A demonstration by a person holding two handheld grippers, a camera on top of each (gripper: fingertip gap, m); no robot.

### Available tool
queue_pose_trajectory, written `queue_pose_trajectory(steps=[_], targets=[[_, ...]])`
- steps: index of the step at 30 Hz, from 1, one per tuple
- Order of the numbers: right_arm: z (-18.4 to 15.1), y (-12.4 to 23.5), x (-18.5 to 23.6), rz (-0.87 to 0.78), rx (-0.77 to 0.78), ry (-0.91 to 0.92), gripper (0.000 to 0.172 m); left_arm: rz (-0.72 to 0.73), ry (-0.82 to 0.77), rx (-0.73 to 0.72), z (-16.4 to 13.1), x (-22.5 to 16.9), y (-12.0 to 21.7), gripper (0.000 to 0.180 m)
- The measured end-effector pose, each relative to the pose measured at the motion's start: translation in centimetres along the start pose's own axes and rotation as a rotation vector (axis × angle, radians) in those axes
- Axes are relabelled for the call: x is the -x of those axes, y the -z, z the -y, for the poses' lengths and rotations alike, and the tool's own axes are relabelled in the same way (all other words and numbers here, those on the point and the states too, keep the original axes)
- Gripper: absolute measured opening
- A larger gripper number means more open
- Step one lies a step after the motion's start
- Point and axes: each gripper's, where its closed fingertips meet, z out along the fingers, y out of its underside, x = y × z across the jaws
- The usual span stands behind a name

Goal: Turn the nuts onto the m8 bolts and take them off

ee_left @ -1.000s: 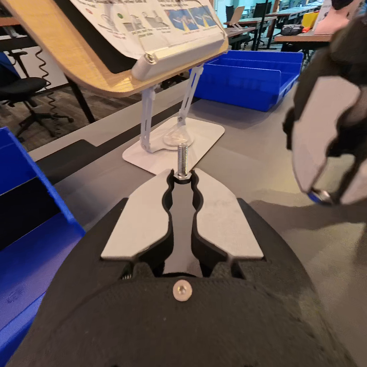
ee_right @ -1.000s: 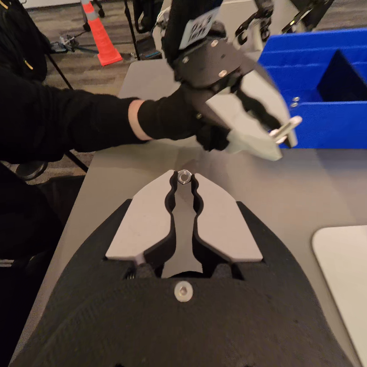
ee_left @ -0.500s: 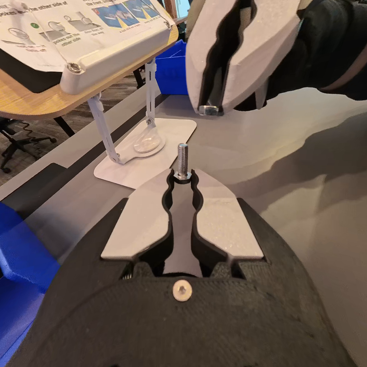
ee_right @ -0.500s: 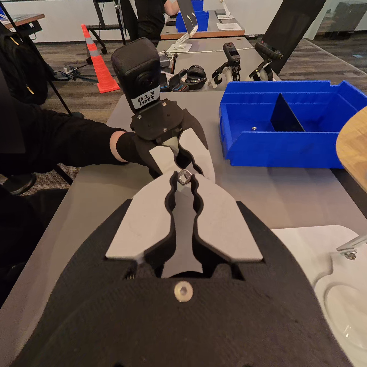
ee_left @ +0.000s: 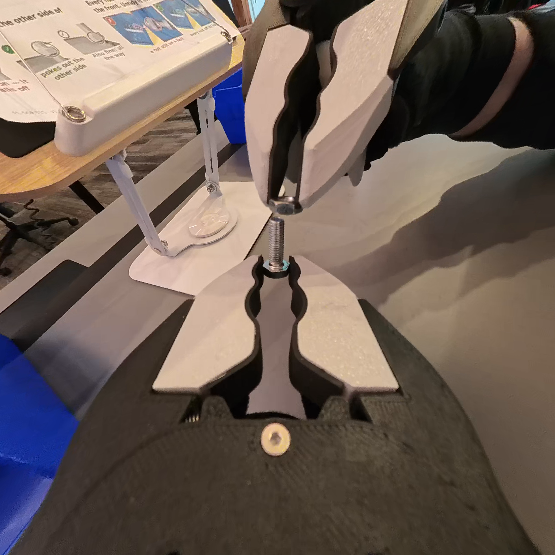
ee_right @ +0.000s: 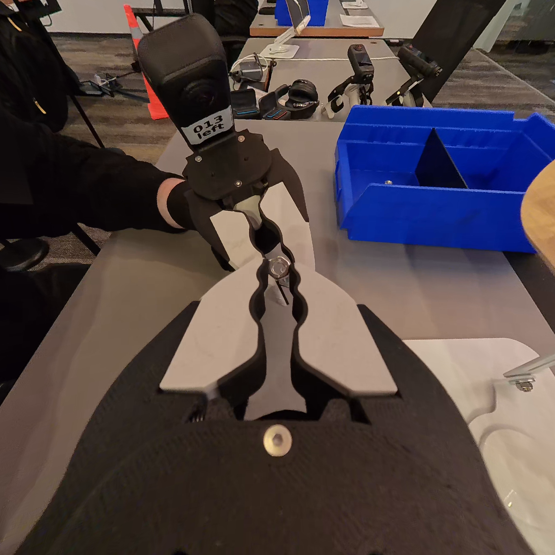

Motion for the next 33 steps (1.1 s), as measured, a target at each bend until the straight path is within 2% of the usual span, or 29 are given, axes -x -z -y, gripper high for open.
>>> queue_pose_trajectory(steps=[15,26,33], targets=[[-0.4,0.0,-0.1,-0.001,0.002,0.017,0.013,-0.008,-0.019,-0.01,0.4,-0.4,-0.2,0.015],[-1.1,-0.1,-0.6,-0.042,0.009,0.032,0.013,0.054,-0.068,0.043,-0.3,0.1,-0.6,0.015],[-1.3,-0.1,-1.1,-0.055,-0.03,-0.019,0.013,0.095,-0.088,0.068,-0.6,0.6,-0.8,0.015]])
